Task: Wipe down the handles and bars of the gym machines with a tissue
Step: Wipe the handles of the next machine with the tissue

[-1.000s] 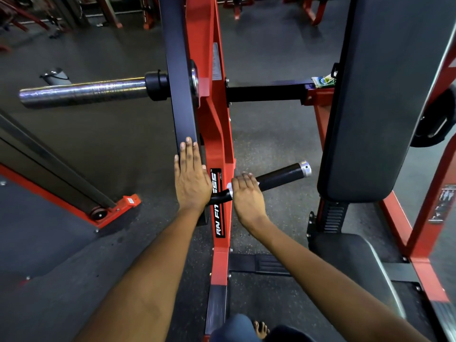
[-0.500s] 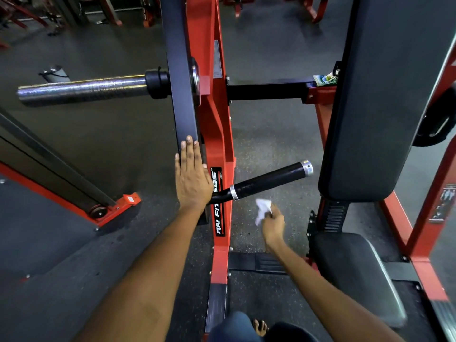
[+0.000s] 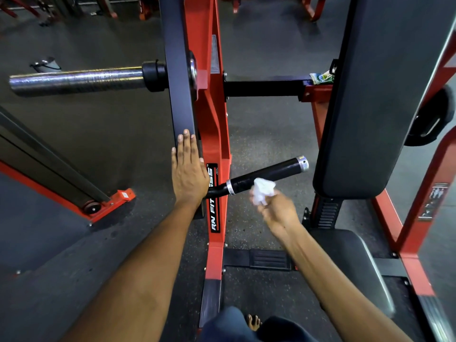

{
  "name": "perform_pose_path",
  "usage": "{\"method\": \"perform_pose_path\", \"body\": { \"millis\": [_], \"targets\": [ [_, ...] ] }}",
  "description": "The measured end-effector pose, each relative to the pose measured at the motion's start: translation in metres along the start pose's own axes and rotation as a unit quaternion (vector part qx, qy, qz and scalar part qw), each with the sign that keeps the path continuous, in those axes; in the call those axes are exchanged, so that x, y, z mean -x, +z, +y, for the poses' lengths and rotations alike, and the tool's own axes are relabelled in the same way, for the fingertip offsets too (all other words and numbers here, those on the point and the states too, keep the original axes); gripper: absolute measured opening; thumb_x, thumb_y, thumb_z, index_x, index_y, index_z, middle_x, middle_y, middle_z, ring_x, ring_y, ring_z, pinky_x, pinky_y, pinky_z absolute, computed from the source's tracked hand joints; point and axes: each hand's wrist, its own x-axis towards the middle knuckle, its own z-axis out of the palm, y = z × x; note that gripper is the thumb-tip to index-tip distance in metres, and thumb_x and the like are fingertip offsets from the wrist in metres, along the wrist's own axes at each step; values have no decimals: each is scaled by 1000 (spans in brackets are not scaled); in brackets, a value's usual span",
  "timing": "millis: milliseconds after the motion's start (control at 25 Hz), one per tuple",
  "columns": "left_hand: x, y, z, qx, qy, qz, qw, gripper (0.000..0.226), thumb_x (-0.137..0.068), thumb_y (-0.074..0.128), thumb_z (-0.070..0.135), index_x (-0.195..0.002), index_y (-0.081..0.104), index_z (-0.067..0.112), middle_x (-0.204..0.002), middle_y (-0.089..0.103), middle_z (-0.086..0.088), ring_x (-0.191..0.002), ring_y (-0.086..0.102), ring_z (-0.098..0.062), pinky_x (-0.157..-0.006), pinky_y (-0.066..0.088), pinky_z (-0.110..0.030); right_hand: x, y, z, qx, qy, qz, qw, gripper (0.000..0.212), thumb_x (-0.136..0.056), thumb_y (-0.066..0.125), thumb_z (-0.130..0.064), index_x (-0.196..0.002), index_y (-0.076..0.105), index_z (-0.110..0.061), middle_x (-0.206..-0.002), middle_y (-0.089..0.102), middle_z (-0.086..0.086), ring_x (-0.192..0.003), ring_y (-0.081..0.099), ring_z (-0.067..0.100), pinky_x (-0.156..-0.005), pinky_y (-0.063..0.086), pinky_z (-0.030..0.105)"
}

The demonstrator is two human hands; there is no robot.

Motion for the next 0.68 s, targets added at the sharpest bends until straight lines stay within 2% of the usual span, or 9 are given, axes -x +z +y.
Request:
{"method": "perform_pose_path", "body": {
  "millis": [40, 80, 160, 200, 240, 280, 400, 560, 680],
  "targets": [
    [0, 1, 0, -1, 0, 1, 1000, 60, -97, 28, 17, -153, 11, 5, -162, 5, -10, -149, 1, -21, -122, 8, -42, 4, -5, -13, 91, -109, 26, 990, 36, -93, 33, 9, -102, 63, -8, -83, 63, 8, -65, 52, 12, -57, 44, 19],
    [0, 1, -1, -1, 1, 3, 1000, 59, -97, 28, 17, -152, 11, 4, -162, 6, -10, -149, 1, -21, -122, 9, -42, 2, -12, -23, 201, -242, 68, 947, 42, -91, 35, 11, -112, 63, -12, -94, 65, 7, -71, 56, 11, -61, 45, 17],
    [0, 1, -1, 4, 5, 7, 1000, 59, -97, 29, 17, -152, 12, 4, -161, 7, -11, -149, 2, -22, -122, 10, -43, -22, -29, -32, 455, -451, 129, 757, 56, -85, 37, 18, -132, 51, -11, -131, 54, 9, -121, 51, 17, -104, 38, 25],
    [0, 1, -1, 6, 7, 9, 1000, 59, -97, 29, 16, -152, 13, 4, -161, 7, -11, -149, 3, -22, -121, 11, -43, -40, -37, -25, 550, -493, 128, 661, 65, -81, 38, 23, -138, 43, -7, -144, 42, 10, -138, 28, 22, -116, 20, 35],
    [0, 1, -1, 6, 7, 11, 1000, 58, -97, 30, 16, -152, 13, 3, -161, 8, -11, -149, 3, -22, -121, 11, -43, -57, -43, -11, 609, -505, 122, 599, 73, -77, 38, 27, -142, 35, -6, -150, 31, 9, -143, 13, 23, -118, 9, 41],
    [0, 2, -2, 6, 8, 12, 1000, 58, -97, 31, 16, -152, 14, 3, -161, 8, -11, -149, 3, -22, -121, 10, -43, -65, -44, 4, 626, -496, 118, 591, 78, -74, 36, 28, -144, 29, -6, -152, 24, 7, -144, 4, 21, -119, 3, 40],
    [0, 3, -1, 12, 8, 16, 1000, 59, -97, 34, 14, -152, 14, 4, -161, 9, -10, -149, 4, -22, -121, 9, -41, -64, -21, 39, 599, -472, 96, 640, 77, -73, 23, 25, -142, 31, -6, -151, 27, 8, -144, -1, 13, -117, -8, 27],
    [0, 2, -1, 15, 8, 14, 1000, 60, -96, 35, 14, -152, 16, 3, -161, 10, -11, -149, 5, -22, -121, 11, -43, -58, 5, 63, 637, -514, 7, 575, 66, -73, 17, 12, -129, 50, 2, -136, 50, 16, -135, 33, 31, -118, -2, 31],
    [0, 2, 0, 19, 6, 14, 1000, 60, -96, 35, 14, -152, 16, 3, -161, 10, -11, -149, 5, -23, -121, 12, -43, -55, -1, 66, 653, -539, -69, 527, 60, -75, 22, 7, -125, 54, 4, -132, 53, 19, -131, 38, 33, -117, 0, 31]
  ]
}}
